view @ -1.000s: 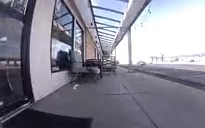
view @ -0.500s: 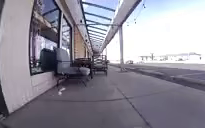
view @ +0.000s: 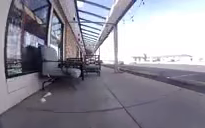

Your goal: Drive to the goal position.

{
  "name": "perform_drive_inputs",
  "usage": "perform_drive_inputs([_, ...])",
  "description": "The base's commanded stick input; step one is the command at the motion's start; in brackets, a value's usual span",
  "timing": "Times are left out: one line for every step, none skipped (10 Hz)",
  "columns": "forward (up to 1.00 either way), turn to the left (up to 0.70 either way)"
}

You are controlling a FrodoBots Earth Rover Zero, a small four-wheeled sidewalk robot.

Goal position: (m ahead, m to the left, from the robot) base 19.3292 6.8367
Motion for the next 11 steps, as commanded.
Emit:
perform_drive_inputs([0.70,-0.11])
perform_drive_inputs([0.70,0.00])
perform_drive_inputs([0.70,0.00])
perform_drive_inputs([0.70,0.00])
perform_drive_inputs([0.70,0.00])
perform_drive_inputs([0.70,0.00])
perform_drive_inputs([0.70,0.00])
perform_drive_inputs([0.70,0.00])
perform_drive_inputs([0.70,0.00])
perform_drive_inputs([0.70,0.00])
perform_drive_inputs([0.70,0.00])
